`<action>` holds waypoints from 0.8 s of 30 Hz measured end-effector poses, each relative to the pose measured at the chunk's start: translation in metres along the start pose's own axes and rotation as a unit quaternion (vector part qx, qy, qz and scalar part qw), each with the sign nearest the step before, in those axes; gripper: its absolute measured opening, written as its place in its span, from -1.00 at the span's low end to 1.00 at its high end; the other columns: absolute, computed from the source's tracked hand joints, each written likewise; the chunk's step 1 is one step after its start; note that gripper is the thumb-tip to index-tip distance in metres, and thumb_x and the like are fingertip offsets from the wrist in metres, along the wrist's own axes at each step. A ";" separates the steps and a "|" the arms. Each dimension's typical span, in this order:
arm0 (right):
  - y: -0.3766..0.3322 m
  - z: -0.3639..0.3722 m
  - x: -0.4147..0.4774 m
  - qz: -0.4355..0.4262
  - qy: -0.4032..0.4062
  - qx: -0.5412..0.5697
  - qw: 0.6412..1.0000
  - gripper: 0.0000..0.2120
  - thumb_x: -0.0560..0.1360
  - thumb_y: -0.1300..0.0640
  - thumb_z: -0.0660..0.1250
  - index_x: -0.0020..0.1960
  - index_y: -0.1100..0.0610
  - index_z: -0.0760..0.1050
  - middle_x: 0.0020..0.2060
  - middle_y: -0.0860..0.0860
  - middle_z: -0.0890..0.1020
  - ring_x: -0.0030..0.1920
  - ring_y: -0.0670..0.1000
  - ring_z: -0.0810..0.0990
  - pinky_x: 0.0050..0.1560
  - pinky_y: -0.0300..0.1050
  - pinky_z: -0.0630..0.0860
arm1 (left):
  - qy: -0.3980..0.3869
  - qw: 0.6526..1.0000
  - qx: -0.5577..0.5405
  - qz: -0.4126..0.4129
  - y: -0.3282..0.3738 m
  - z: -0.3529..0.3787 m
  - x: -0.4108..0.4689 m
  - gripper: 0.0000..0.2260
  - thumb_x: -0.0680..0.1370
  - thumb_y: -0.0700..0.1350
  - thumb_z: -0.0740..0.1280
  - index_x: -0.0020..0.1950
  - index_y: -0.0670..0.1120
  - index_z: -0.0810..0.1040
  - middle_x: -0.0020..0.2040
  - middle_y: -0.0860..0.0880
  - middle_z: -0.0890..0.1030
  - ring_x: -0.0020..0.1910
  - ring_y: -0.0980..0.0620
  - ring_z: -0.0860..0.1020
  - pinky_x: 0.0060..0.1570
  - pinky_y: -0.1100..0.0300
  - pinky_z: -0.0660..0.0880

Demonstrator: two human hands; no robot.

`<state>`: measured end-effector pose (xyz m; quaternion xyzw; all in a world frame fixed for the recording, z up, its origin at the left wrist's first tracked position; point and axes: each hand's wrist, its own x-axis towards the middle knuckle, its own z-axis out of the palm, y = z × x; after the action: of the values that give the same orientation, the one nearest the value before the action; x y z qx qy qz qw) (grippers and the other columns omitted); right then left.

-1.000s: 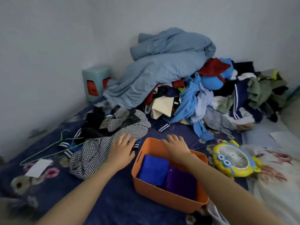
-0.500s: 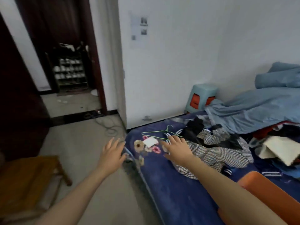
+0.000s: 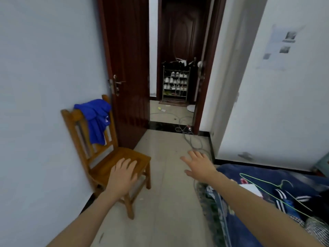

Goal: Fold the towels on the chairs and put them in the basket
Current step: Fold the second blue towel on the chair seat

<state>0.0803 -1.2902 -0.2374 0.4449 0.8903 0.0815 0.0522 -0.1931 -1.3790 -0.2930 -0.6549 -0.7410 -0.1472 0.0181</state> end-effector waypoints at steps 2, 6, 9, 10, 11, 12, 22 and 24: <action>0.001 -0.009 0.028 -0.023 0.019 0.001 1.000 -0.48 0.56 -0.04 0.16 0.47 0.01 0.10 0.41 0.14 0.22 0.40 0.16 0.20 0.31 0.09 0.22 | 0.007 1.000 0.013 -0.018 -0.012 -0.006 0.017 -0.53 0.57 0.04 0.18 0.47 -0.01 0.25 0.46 -0.04 0.28 0.47 -0.06 0.16 0.37 0.03 0.16; 0.018 -0.018 0.079 -0.058 0.050 -0.004 0.997 -0.51 0.56 -0.01 0.16 0.44 0.07 0.14 0.37 0.17 0.27 0.38 0.18 0.21 0.30 0.08 0.24 | 0.040 0.998 0.016 -0.043 -0.019 -0.013 0.063 -0.54 0.59 0.05 0.14 0.48 0.01 0.20 0.48 -0.01 0.24 0.49 -0.04 0.10 0.40 0.03 0.11; 0.033 -0.024 0.114 -0.107 0.073 -0.016 0.992 -0.53 0.57 0.00 0.15 0.43 0.09 0.15 0.36 0.19 0.26 0.39 0.18 0.19 0.31 0.08 0.22 | 0.078 0.995 0.013 -0.068 -0.014 -0.016 0.095 -0.55 0.59 0.04 0.15 0.47 0.01 0.23 0.47 -0.01 0.26 0.48 -0.03 0.11 0.41 0.03 0.10; 0.041 -0.026 0.129 -0.128 0.081 -0.015 0.988 -0.51 0.57 0.01 0.14 0.45 0.08 0.12 0.38 0.19 0.24 0.41 0.18 0.17 0.33 0.09 0.20 | 0.091 0.993 -0.001 -0.082 -0.011 -0.015 0.106 -0.56 0.59 0.02 0.16 0.46 0.00 0.25 0.46 -0.02 0.28 0.48 -0.03 0.12 0.41 0.02 0.10; 0.047 -0.028 0.143 -0.147 0.087 -0.015 0.985 -0.49 0.57 0.02 0.14 0.47 0.07 0.10 0.41 0.19 0.21 0.43 0.17 0.15 0.34 0.09 0.19 | 0.101 0.990 -0.015 -0.096 -0.008 -0.014 0.115 -0.57 0.58 0.01 0.17 0.46 0.00 0.27 0.45 -0.02 0.29 0.47 -0.04 0.14 0.42 0.02 0.11; 0.055 -0.030 0.160 -0.166 0.093 -0.013 0.982 -0.48 0.57 0.02 0.14 0.49 0.05 0.07 0.43 0.18 0.18 0.45 0.17 0.12 0.36 0.10 0.18 | 0.112 0.987 -0.022 -0.112 -0.006 -0.012 0.126 -0.57 0.58 -0.01 0.18 0.45 -0.01 0.28 0.44 -0.02 0.31 0.46 -0.04 0.15 0.42 0.02 0.12; 0.071 -0.011 0.280 -0.245 0.049 0.061 0.966 -0.46 0.58 0.02 0.13 0.51 0.00 0.04 0.49 0.09 0.10 0.46 0.12 0.09 0.40 0.05 0.14 | 0.154 0.935 -0.075 -0.312 -0.035 0.011 0.157 -0.61 0.55 -0.09 0.27 0.37 -0.10 0.38 0.35 -0.11 0.42 0.36 -0.13 0.29 0.31 -0.03 0.26; 0.071 -0.011 0.311 -0.259 0.058 0.064 0.962 -0.45 0.58 0.02 0.14 0.51 0.01 0.04 0.49 0.10 0.10 0.47 0.12 0.08 0.40 0.05 0.13 | 0.165 0.919 -0.078 -0.350 -0.049 0.016 0.169 -0.61 0.54 -0.11 0.30 0.35 -0.14 0.41 0.33 -0.15 0.45 0.34 -0.17 0.31 0.28 -0.08 0.29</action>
<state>-0.0518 -1.0002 -0.2192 0.1956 0.9801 0.0333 -0.0085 -0.2622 -1.2169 -0.2807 -0.3199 -0.8955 -0.3075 0.0360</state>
